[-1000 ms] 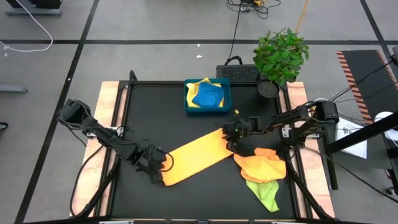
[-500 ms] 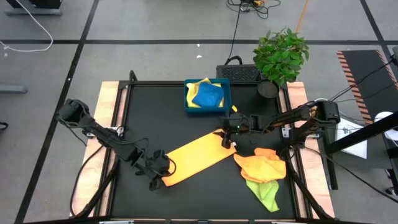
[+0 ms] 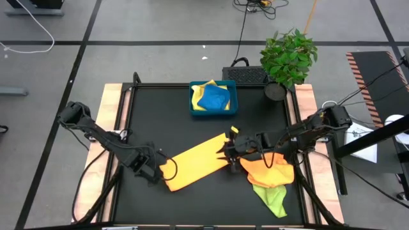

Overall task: Fold microfiber towels
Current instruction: Fold the left orange microfiber towel

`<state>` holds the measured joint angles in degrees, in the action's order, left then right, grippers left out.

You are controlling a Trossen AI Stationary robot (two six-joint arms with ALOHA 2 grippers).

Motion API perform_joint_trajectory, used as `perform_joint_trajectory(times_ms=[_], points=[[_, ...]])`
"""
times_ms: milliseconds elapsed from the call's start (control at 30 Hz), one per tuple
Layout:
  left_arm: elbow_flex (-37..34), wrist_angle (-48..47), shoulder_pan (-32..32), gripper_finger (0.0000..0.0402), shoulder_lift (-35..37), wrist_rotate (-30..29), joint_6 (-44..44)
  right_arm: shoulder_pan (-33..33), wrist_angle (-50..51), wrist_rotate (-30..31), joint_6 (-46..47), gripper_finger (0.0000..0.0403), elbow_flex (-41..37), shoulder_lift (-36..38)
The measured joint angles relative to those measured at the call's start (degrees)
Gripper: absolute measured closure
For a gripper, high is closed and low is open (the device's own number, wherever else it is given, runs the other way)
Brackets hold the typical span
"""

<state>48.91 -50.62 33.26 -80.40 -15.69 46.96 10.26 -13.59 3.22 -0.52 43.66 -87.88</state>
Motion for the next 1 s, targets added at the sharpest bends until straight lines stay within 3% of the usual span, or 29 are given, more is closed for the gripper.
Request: perform_joint_trajectory(times_ms=[100,267,333,500,700,1000], points=[[-2.2,-0.9,-0.1,0.0376,0.0,-2.0,3.3,1.9,2.9,-1.2,1.5,0.0298,0.0,-0.1],[-7.9,3.1,-0.9,0.0376,0.0,0.2,4.0,9.1,-4.8,-3.2,-2.6,0.0298,0.0,-3.1],[-9.9,4.9,-1.0,0.0376,-0.1,0.9,3.0,10.7,-5.9,-1.3,-4.2,0.0298,1.1,-4.9],[-14.0,10.9,-0.9,0.0376,0.2,3.6,2.5,10.1,-5.7,1.1,-4.9,0.0298,3.1,-9.0],[-14.7,14.4,0.7,0.0376,0.1,2.8,2.5,7.2,-3.8,1.3,-4.5,0.0298,3.2,-10.5],[-14.5,25.2,3.0,0.0376,-0.2,1.9,0.2,10.2,-15.2,-3.4,-9.0,0.0298,3.6,-11.9]])
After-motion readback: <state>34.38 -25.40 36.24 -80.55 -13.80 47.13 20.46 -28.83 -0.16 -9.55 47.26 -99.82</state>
